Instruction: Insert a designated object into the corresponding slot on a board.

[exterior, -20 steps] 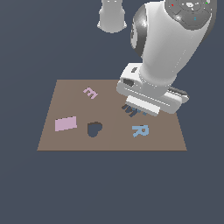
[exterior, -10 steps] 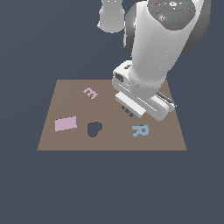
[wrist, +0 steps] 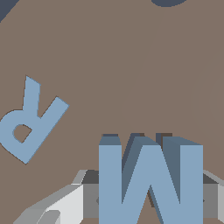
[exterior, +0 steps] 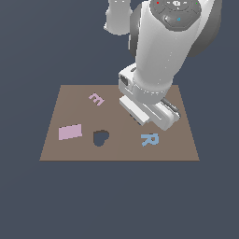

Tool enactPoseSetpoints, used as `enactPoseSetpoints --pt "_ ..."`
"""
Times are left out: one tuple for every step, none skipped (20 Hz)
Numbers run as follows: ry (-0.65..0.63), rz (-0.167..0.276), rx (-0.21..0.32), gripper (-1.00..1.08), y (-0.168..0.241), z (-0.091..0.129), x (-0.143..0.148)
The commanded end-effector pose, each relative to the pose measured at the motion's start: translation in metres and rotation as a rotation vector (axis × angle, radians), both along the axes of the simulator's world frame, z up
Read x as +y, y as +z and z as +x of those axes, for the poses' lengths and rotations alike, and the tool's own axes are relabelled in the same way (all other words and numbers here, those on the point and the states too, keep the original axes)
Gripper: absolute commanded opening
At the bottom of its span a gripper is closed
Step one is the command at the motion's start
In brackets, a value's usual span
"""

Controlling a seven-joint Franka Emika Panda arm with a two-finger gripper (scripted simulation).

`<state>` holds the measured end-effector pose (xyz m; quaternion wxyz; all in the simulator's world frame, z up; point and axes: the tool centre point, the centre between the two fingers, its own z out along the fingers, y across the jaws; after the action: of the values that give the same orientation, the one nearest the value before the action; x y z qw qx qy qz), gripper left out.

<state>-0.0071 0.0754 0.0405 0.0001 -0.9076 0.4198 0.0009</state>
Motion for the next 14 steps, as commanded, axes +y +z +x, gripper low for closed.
enactPoseSetpoints --pt "-0.002 0.0 0.0 -1.0 0.0 0.0 0.0" --pt "0.001 0.0 0.0 -1.0 0.0 0.0 0.0" --pt "0.002 0.0 0.0 -1.0 0.0 0.0 0.0" --pt "0.001 0.0 0.0 -1.0 0.0 0.0 0.0" --pt "0.001 0.0 0.0 -1.0 0.0 0.0 0.0" --pt "0.001 0.0 0.0 -1.0 -0.002 0.0 0.0" --pt "0.001 0.0 0.0 -1.0 -0.004 0.0 0.0" --pt "0.001 0.0 0.0 -1.0 -0.006 0.0 0.0" --pt "0.001 0.0 0.0 -1.0 -0.008 0.0 0.0" --pt "0.001 0.0 0.0 -1.0 -0.01 0.0 0.0" --pt "0.002 0.0 0.0 -1.0 -0.01 0.0 0.001" --pt "0.002 0.0 0.0 1.0 -0.01 0.0 0.001" --pt "0.002 0.0 0.0 1.0 -0.01 0.0 0.001" --pt "0.002 0.0 0.0 1.0 -0.01 0.0 0.001"
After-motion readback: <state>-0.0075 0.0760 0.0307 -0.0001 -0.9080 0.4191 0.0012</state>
